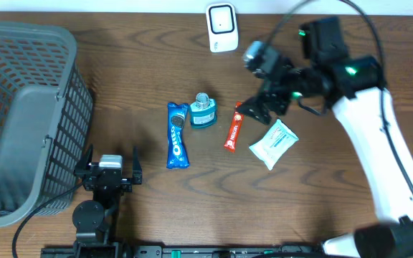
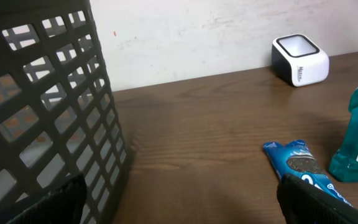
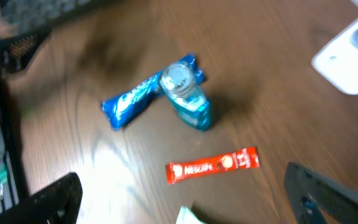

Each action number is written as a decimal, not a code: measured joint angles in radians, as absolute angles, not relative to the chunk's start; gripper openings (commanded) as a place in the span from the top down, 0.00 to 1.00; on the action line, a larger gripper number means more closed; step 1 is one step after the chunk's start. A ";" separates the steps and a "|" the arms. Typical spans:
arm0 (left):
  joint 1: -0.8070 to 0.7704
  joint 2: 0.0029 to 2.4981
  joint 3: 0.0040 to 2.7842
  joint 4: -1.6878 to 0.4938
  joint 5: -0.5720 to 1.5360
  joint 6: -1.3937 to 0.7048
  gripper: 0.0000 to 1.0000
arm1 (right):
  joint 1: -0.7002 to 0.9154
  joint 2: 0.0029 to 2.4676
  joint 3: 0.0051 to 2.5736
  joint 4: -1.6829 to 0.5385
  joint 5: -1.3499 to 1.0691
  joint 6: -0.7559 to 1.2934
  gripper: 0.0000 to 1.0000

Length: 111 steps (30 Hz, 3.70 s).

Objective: Scan the item barcode
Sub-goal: 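Move the right gripper over the table toward the teal bottle, then grasp the teal bottle cap with the right gripper and lift it, then hold the teal bottle up in front of the white scanner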

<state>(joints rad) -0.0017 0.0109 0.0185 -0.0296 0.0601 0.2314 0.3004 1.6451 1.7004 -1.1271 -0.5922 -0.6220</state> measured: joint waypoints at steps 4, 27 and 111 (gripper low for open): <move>-0.002 0.011 0.019 -0.029 0.060 0.231 0.02 | 0.384 1.772 1.819 -1.218 -0.530 -0.742 0.01; -0.002 0.011 0.019 -0.030 0.060 0.231 0.02 | 0.592 2.066 1.900 -1.051 -0.198 -0.961 0.01; -0.002 0.011 0.019 -0.030 0.060 0.231 0.02 | 0.479 2.223 2.355 -1.322 -0.665 -0.412 0.95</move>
<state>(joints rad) -0.0017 0.0109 0.0193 -0.0299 0.0601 0.2314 0.4789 2.2227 2.3550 -1.3216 -0.6651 -0.4122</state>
